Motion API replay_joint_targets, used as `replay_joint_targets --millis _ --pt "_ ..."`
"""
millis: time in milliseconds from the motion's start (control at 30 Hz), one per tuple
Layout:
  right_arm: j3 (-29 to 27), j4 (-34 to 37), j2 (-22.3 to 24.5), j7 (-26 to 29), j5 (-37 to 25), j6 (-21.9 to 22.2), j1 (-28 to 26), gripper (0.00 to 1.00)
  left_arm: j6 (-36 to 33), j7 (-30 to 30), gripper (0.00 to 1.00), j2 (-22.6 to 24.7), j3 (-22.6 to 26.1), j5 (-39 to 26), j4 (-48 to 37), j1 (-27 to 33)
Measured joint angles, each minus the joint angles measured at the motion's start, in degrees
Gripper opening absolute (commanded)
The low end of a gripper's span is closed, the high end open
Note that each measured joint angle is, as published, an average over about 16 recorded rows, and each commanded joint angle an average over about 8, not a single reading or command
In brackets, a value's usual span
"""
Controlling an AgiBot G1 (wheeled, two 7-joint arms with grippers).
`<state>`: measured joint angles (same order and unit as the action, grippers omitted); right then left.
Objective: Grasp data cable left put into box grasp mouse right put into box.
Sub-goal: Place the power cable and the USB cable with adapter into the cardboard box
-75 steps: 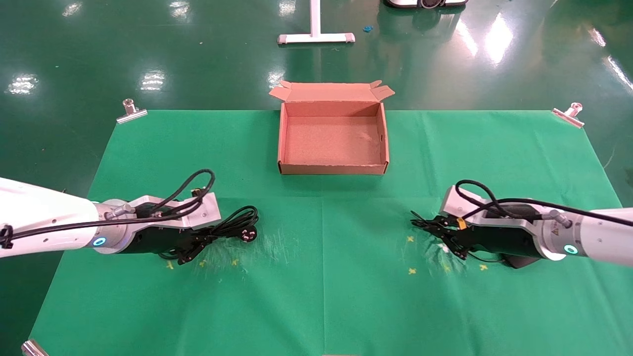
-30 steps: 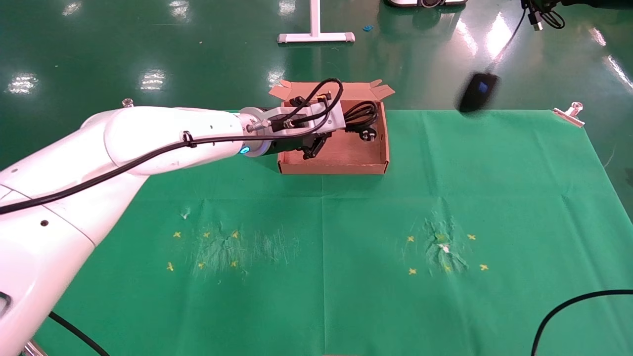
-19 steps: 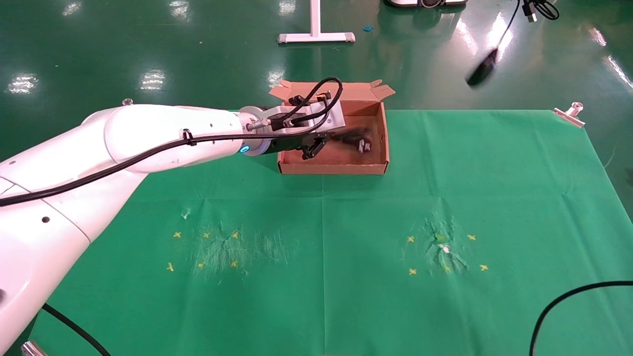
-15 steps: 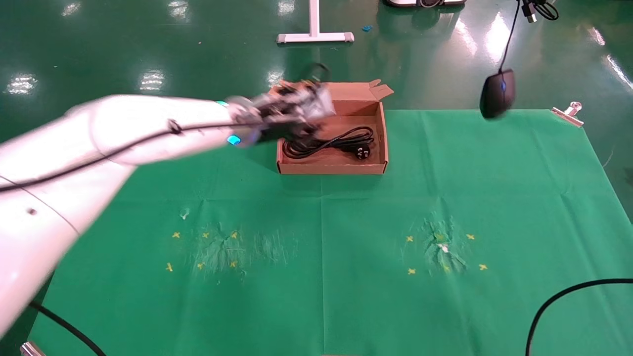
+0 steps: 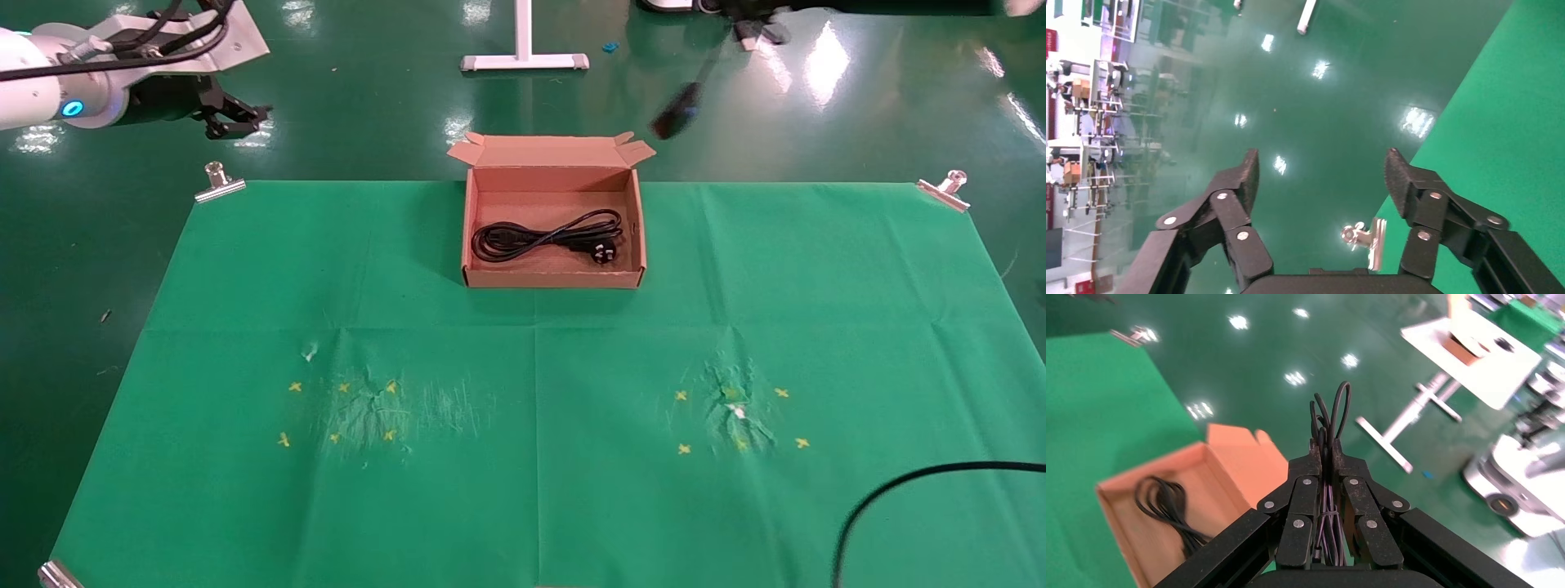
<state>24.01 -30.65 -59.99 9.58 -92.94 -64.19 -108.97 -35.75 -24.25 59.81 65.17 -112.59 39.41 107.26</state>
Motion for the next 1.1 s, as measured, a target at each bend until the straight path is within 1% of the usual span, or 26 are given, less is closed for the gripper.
replay_joint_targets --millis 200,333,500,667,700,933,967,1100 --pt "0.93 -2.67 -4.71 1.4 0.01 0.92 2.5 0.0 -2.03 -9.17 1.0 -1.75 1.43 -7.23 5.5 0.14" --pt "2.04 -5.86 -7.13 2.94 -0.72 1.29 4.94 0.0 -3.04 -14.66 1.0 -2.65 1.88 -11.51 9.21 -0.31" --pt "3.73 -10.88 -8.65 5.46 -2.76 2.0 8.72 0.0 -4.35 -20.29 1.0 -3.64 2.1 -16.06 13.32 -0.95" --pt "5.3 -15.38 -9.07 8.15 -5.28 3.17 12.32 0.01 -5.43 -24.15 1.0 -4.41 2.16 -19.31 16.35 -1.45" --pt "5.58 -16.09 -9.09 8.57 -5.81 3.52 12.94 0.07 -5.6 -24.7 1.0 -4.53 2.17 -19.8 16.8 -1.53" --pt "6.66 -18.43 -9.11 10.46 -8.34 5.65 15.46 0.93 -6.32 -26.75 1.0 -5.0 2.17 -21.7 18.57 -1.85" --pt "6.7 -18.51 -9.13 10.54 -8.45 5.79 15.58 1.0 -6.35 -26.83 1.0 -5.02 2.17 -21.79 18.65 -1.86" --pt "6.75 -18.6 -9.12 10.6 -8.62 6.01 15.74 1.0 -6.43 -26.9 1.0 -5.06 2.17 -21.92 18.75 -1.89"
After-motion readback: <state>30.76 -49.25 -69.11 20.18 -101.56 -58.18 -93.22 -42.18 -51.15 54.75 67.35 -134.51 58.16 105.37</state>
